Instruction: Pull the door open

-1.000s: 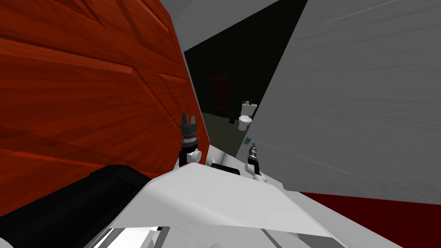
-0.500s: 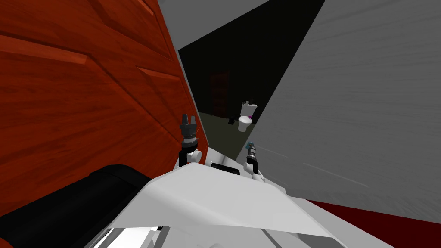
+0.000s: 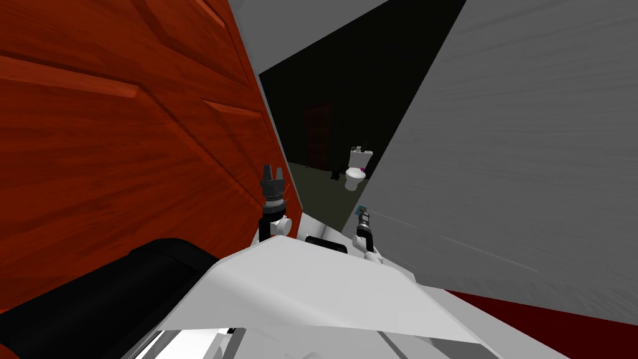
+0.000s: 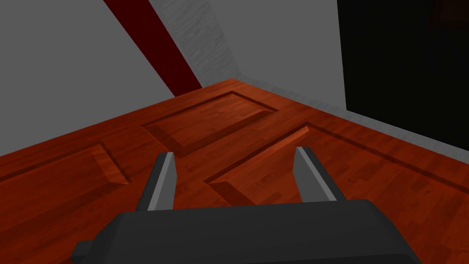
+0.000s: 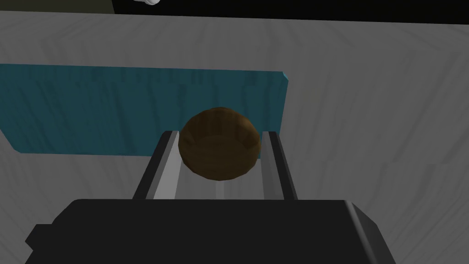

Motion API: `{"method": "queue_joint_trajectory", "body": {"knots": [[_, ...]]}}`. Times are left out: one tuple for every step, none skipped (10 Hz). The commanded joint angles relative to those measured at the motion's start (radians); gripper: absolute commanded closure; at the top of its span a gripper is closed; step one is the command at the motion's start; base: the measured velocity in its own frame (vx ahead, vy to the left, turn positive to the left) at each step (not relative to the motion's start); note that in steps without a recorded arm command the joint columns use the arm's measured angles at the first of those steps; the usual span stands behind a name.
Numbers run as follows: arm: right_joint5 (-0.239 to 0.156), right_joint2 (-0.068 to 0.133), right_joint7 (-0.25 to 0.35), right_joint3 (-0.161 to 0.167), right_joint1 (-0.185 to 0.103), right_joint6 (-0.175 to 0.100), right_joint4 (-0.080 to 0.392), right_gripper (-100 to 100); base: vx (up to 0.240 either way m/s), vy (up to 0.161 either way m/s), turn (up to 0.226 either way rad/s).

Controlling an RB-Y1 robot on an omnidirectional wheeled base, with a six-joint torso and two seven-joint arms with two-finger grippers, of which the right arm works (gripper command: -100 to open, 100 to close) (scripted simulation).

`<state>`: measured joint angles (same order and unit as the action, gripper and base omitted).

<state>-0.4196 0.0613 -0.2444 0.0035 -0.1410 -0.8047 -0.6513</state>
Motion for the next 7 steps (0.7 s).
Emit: {"method": "queue_joint_trajectory", "body": {"knots": [[-0.002, 0.006, 0.008, 0.004, 0.0, -0.002, 0.005, 100, -0.11, -0.007, 0.031], [-0.003, 0.009, 0.013, 0.007, 0.0, -0.003, 0.009, 100, -0.167, -0.044, 0.049], [-0.004, 0.011, 0.016, 0.009, 0.0, -0.004, 0.01, 100, -0.188, -0.033, 0.044], [-0.005, 0.016, 0.023, 0.012, 0.0, -0.005, 0.014, 100, -0.202, -0.005, 0.022], [-0.007, 0.02, 0.03, 0.016, 0.0, -0.007, 0.019, 100, -0.186, 0.0, 0.013], [-0.008, 0.025, 0.038, 0.021, 0.0, -0.008, 0.023, 100, -0.184, 0.013, 0.013], [-0.009, 0.03, 0.047, 0.026, 0.0, -0.01, 0.027, 100, -0.206, 0.019, 0.004]]}}
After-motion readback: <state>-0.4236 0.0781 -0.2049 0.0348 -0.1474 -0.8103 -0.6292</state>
